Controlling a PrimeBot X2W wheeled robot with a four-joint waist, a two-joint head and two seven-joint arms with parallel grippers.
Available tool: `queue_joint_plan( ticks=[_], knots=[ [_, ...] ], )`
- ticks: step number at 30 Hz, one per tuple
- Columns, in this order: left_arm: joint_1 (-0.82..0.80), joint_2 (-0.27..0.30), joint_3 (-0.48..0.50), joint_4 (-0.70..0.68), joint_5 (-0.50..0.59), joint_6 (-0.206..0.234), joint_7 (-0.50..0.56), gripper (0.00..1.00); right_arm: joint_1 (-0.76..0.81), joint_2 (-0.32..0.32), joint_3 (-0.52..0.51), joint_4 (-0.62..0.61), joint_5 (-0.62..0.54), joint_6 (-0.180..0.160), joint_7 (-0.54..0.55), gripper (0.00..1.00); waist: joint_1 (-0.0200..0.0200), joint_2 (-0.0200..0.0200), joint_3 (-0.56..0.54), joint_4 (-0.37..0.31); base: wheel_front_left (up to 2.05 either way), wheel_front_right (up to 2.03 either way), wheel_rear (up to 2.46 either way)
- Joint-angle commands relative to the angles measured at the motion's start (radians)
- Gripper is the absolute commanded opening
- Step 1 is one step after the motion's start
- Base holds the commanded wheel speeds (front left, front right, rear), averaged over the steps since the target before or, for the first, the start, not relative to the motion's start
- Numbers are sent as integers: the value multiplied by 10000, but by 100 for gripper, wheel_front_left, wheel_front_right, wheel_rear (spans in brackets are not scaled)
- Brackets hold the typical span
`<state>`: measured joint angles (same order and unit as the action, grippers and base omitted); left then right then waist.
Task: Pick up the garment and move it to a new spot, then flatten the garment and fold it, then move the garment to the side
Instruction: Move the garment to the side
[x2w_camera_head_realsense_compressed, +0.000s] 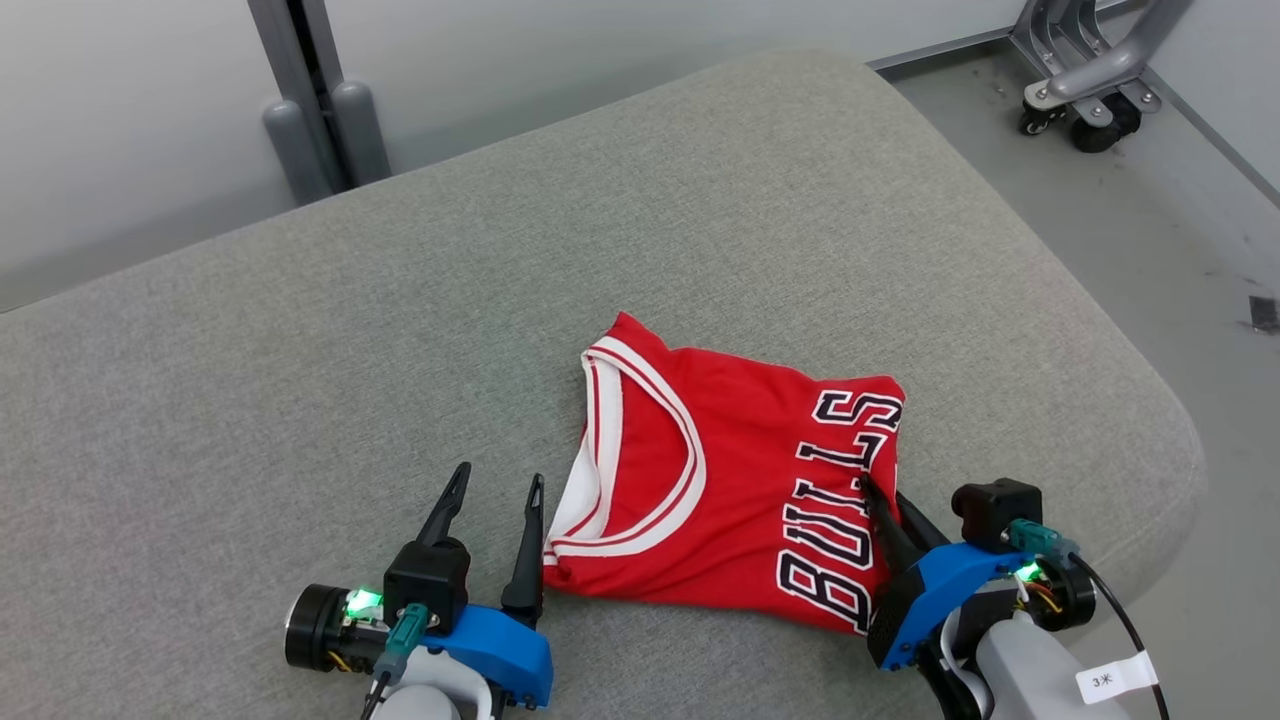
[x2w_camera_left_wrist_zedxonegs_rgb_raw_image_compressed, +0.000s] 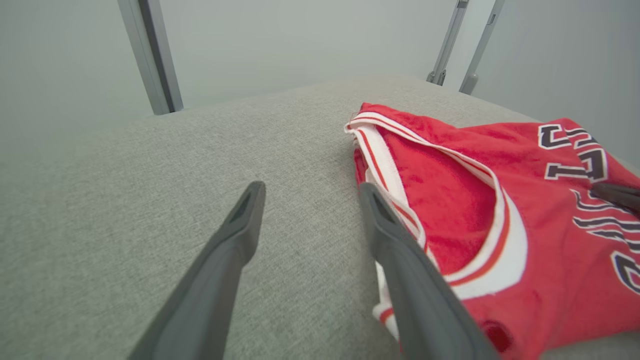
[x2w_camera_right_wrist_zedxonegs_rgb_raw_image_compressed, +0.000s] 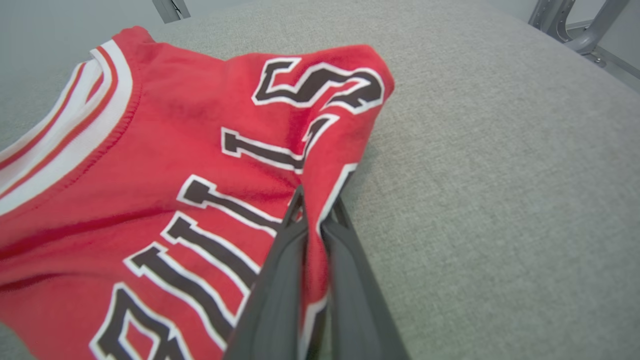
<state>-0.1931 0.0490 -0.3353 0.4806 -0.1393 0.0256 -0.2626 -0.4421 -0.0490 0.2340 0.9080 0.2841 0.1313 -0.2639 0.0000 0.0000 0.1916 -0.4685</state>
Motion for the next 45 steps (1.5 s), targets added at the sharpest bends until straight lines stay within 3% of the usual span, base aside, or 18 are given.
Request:
queue_joint_plan(
  ticks=[1,11,18,26,32,38,39,40,45],
  knots=[
    [-195,20,-19,29,35,19,-31,100,-79,-47,-137,-63,-124,-10,2,0,0,0,60,87,0,0,0],
    [-470,23,35,192,270,24,-31,100,-1347,-542,-482,175,-945,-7,1,0,0,0,655,914,0,0,0],
    [-883,28,218,161,692,-60,-29,100,-3254,-1621,-1134,898,-1682,-9,3,0,0,0,1557,1839,0,0,0],
    [-1426,166,393,-6,1083,-14,-5,100,-5285,-3247,-2903,2345,-2734,-9,0,0,0,0,2552,2817,0,0,0],
    [-1658,239,461,-121,1161,64,6,100,-5905,-4505,-4452,2937,-4079,-9,188,0,0,0,2969,3321,0,0,0],
    [-1726,279,520,-145,1159,98,32,100,-5756,-4995,-6395,2566,-5521,-9,441,0,0,0,3136,3521,0,0,0],
    [-1726,279,539,-151,1156,122,32,100,-5712,-4952,-6692,2382,-5800,-9,415,14,0,0,3143,3530,0,0,0],
    [-1716,279,562,-163,1155,129,32,100,-5682,-4853,-6987,2209,-6067,-9,379,100,0,0,3144,3530,0,0,0],
    [-1702,273,635,-133,1134,144,31,100,-5815,-4073,-8141,1462,-7055,-9,183,100,0,0,3055,3469,0,0,0]
  ],
)
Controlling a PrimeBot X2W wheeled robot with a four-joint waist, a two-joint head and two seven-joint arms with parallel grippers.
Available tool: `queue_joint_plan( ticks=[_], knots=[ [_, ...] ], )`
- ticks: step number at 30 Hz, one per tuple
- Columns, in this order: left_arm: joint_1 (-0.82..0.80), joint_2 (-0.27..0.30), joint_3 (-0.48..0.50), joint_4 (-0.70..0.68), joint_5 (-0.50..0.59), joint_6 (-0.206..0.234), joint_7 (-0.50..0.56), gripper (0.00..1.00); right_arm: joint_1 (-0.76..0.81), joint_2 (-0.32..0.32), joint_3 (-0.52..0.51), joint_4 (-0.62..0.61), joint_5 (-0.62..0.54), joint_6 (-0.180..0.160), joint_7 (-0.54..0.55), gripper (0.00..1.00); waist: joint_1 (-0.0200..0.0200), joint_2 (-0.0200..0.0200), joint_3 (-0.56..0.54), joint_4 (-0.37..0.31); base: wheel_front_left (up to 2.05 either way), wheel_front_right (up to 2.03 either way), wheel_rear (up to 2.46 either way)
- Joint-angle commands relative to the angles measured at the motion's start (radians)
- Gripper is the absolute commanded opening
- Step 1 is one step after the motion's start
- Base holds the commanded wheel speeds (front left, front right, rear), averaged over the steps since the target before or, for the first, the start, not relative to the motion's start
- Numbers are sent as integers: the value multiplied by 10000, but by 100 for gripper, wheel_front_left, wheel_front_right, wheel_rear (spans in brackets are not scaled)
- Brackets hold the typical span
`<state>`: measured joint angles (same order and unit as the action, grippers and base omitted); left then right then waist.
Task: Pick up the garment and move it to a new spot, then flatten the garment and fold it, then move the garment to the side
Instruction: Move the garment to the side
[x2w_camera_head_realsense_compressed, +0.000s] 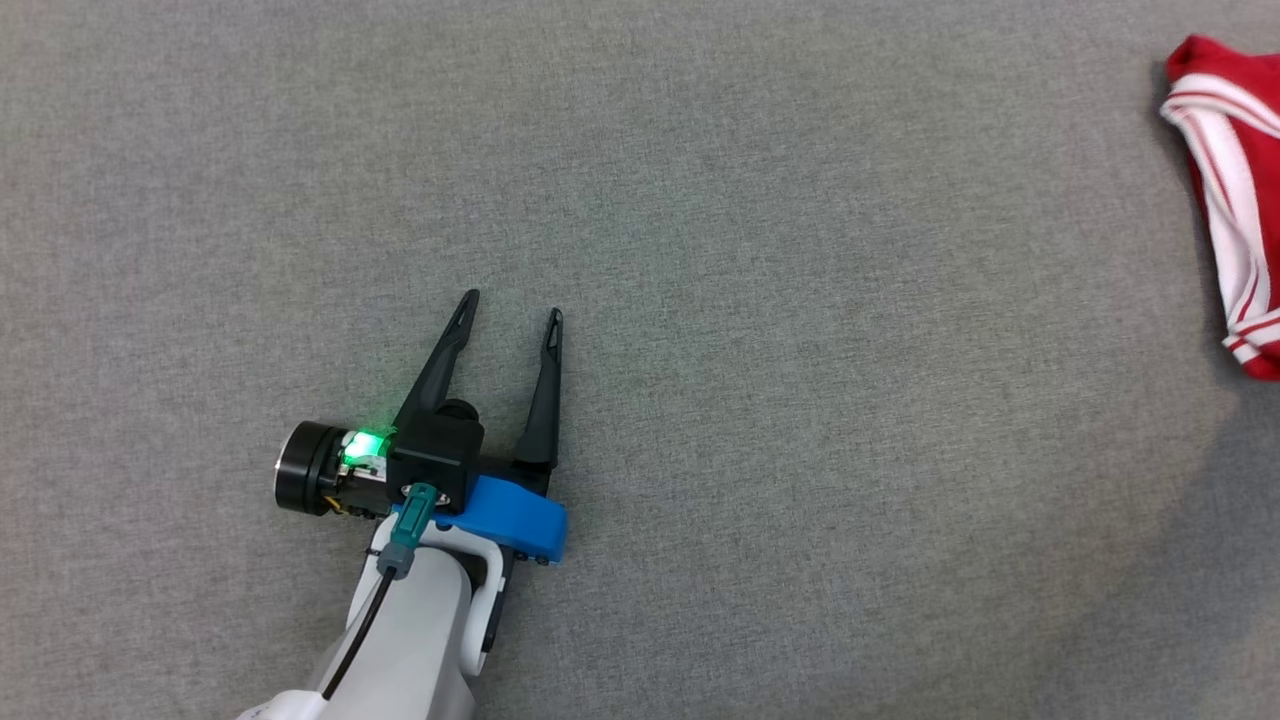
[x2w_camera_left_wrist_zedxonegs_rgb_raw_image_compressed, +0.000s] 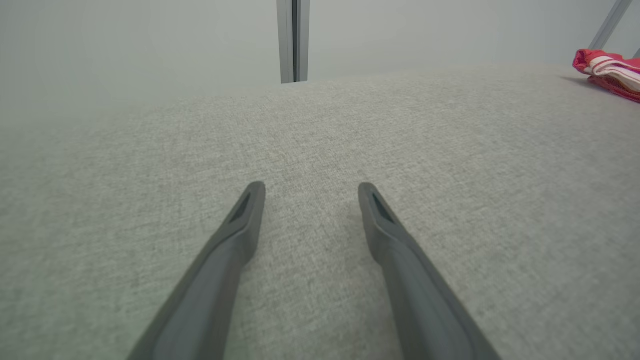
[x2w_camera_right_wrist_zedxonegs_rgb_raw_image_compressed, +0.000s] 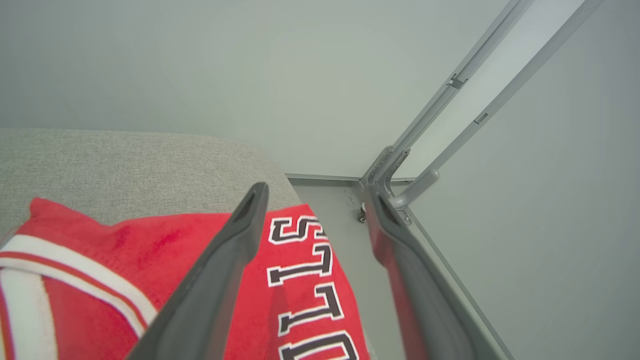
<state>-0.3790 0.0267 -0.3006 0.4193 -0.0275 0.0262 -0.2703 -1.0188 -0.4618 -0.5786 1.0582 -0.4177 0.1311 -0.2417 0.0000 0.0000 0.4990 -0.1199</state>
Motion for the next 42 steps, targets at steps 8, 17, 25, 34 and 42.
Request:
queue_joint_plan(
  ticks=[8,17,25,34,42],
  knots=[
    [312,358,357,315,-167,217,92,100,-311,1948,488,-1236,-29,-5,-237,100,0,0,-526,-14,0,0,0],
    [749,248,963,-25,-575,448,59,100,2194,3366,3116,-3772,3101,-5,-240,100,0,0,-1424,354,0,0,0],
    [1209,239,1367,-199,-998,555,59,100,4731,3695,4712,-4660,4528,-5,-241,100,0,0,-2156,853,0,0,0],
    [1886,240,1591,-37,-1221,575,59,100,6281,4037,5128,-4648,4884,-5,-242,100,0,0,-3074,979,0,0,0],
    [2429,240,1695,138,-1381,560,59,100,6959,4112,5310,-4695,5109,-5,-242,100,0,0,-3783,960,0,0,0]
  ],
)
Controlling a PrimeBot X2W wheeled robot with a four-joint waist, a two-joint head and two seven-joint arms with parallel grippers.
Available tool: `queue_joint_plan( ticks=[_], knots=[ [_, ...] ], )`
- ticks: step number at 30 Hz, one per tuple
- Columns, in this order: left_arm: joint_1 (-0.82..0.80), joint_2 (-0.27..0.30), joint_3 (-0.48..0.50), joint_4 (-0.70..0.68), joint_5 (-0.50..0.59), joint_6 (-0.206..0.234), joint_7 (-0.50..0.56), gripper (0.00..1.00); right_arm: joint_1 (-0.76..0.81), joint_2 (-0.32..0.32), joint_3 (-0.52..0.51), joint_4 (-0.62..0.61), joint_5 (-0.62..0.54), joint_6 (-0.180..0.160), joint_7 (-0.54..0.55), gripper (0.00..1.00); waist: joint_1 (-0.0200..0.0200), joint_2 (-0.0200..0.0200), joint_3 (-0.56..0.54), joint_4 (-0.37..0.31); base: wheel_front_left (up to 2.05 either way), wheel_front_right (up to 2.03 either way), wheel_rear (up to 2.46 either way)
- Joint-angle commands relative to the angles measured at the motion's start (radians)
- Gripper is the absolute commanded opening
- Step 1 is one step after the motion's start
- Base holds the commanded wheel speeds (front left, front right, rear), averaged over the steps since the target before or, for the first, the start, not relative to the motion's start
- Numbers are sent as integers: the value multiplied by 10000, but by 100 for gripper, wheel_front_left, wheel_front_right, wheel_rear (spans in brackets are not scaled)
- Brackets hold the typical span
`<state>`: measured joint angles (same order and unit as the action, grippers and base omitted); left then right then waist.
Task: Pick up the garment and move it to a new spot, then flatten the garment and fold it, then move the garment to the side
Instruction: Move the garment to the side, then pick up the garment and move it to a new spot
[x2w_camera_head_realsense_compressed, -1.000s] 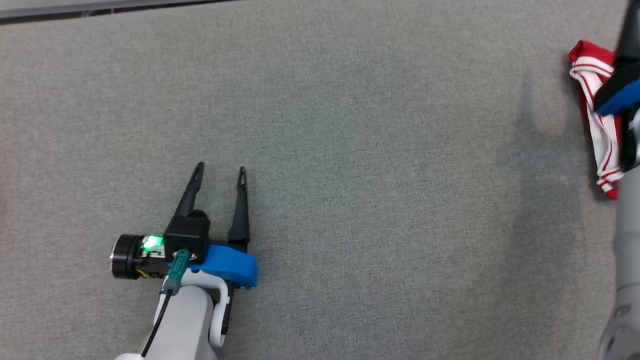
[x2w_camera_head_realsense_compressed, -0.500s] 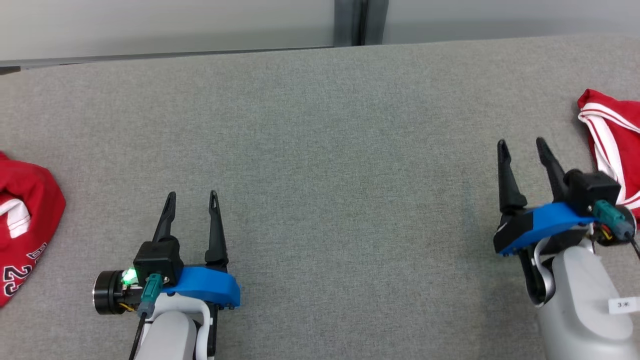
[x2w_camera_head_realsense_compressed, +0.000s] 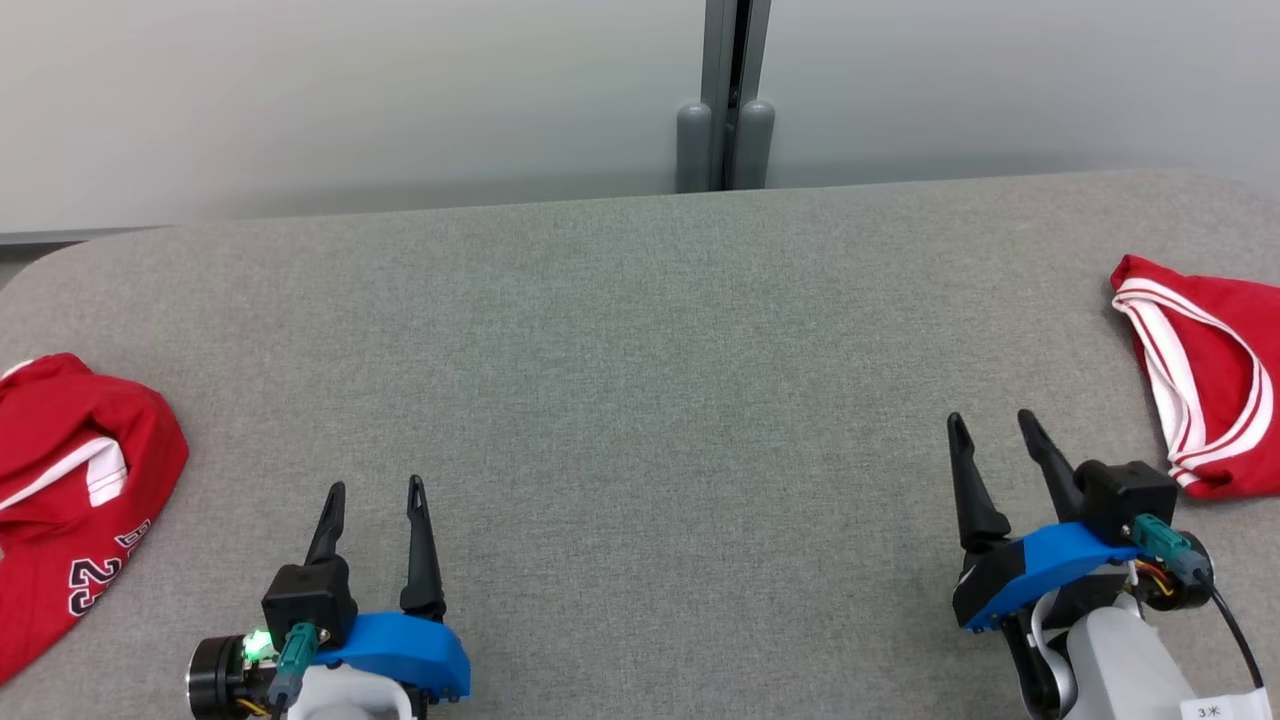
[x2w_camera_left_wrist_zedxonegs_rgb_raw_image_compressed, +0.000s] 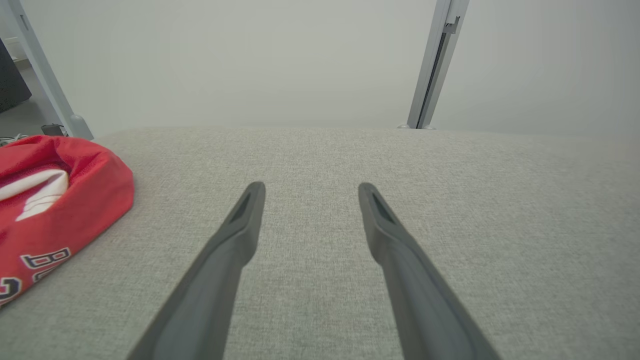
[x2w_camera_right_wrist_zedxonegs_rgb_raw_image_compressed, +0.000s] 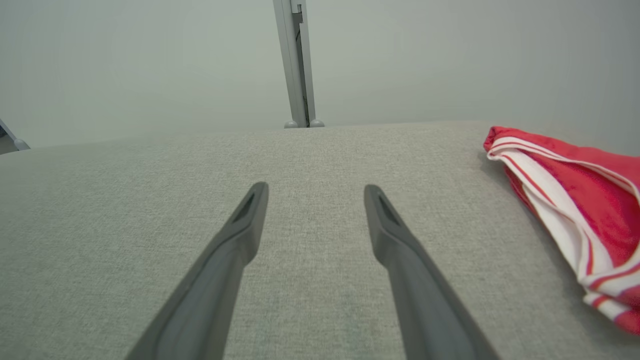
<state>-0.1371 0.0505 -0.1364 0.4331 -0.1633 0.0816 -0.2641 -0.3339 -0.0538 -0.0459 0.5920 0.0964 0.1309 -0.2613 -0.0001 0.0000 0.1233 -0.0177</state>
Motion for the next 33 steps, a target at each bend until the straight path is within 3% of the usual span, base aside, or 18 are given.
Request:
queue_joint_plan(
  ticks=[1,14,25,33],
  knots=[
    [81,0,41,17,-26,-6,-2,100,191,34,32,-34,60,-3,-47,100,1,0,-103,-56,0,0,0],
    [805,0,33,44,-102,-64,-2,100,1126,17,273,-113,407,-3,-47,100,1,0,-886,-36,0,0,0],
    [833,1,-2,-52,-203,2,-2,100,1124,18,361,-165,458,-2,-47,100,1,0,-890,8,0,0,0],
    [625,5,15,-51,-285,116,-2,100,1030,20,500,-205,345,-3,-46,100,1,0,-574,797,0,0,0]
  ],
)
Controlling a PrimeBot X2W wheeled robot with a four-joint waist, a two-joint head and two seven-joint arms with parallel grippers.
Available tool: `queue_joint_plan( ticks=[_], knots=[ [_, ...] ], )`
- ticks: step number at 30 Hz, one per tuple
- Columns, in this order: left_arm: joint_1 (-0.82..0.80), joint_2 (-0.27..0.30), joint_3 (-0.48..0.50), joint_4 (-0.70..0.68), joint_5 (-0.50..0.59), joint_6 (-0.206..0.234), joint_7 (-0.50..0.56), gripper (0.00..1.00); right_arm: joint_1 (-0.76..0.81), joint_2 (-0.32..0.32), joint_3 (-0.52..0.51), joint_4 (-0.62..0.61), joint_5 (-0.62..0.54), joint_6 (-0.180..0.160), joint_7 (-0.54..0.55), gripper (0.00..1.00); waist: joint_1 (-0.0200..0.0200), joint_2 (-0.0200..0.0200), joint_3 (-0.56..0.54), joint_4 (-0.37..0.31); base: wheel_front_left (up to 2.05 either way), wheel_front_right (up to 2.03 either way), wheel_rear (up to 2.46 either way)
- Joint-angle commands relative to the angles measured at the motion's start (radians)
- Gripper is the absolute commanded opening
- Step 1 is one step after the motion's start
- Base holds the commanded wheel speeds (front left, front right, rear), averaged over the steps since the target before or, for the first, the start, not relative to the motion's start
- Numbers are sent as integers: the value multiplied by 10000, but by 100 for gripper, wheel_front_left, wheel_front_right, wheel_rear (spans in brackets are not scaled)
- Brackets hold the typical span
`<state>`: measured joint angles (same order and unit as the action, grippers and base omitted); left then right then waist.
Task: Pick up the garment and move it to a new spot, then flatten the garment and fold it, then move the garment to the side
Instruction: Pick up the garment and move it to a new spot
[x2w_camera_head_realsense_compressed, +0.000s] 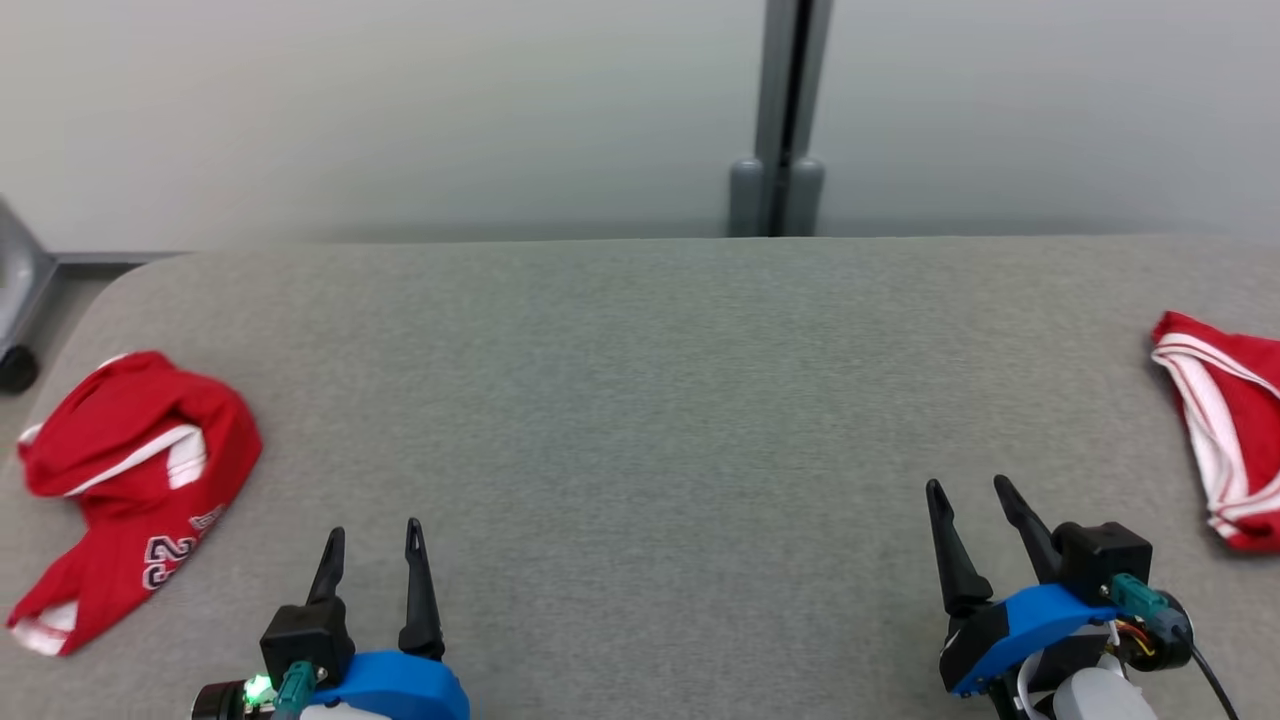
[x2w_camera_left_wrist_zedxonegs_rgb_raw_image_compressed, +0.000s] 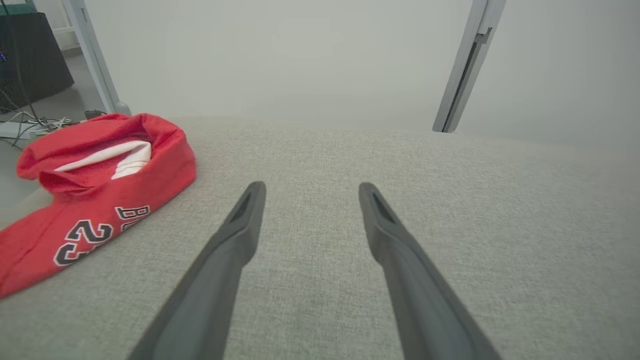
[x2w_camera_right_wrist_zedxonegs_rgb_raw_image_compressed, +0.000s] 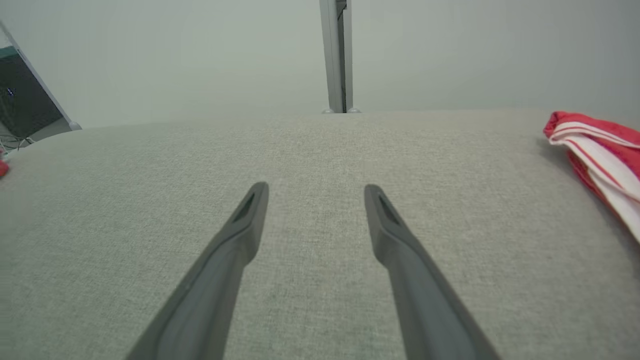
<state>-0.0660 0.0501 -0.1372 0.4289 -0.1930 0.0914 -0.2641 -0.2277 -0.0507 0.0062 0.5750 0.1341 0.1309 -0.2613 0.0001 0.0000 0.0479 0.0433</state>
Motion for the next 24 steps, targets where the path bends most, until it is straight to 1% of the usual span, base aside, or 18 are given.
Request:
queue_joint_plan(
  ticks=[1,4,13,19,24],
  knots=[
    [-103,8,65,7,20,42,-2,100,-56,-12,57,-35,-20,-3,-47,100,-1,0,213,351,0,0,0],
    [-152,9,98,60,-72,67,-2,100,-85,-7,130,-72,47,-2,-48,100,-1,0,323,1013,0,0,0],
    [261,6,620,116,-166,296,-4,100,-326,-15,943,-69,96,-3,-48,100,-1,0,564,2821,0,0,0],
    [505,-2,1120,23,-333,455,-2,100,-434,-19,1494,-51,191,-3,-48,100,-1,0,609,3499,0,0,0],
    [482,1,1302,-35,-459,467,-4,100,-552,-21,1691,-40,178,-3,-48,100,-1,0,701,3584,0,0,0]
  ],
)
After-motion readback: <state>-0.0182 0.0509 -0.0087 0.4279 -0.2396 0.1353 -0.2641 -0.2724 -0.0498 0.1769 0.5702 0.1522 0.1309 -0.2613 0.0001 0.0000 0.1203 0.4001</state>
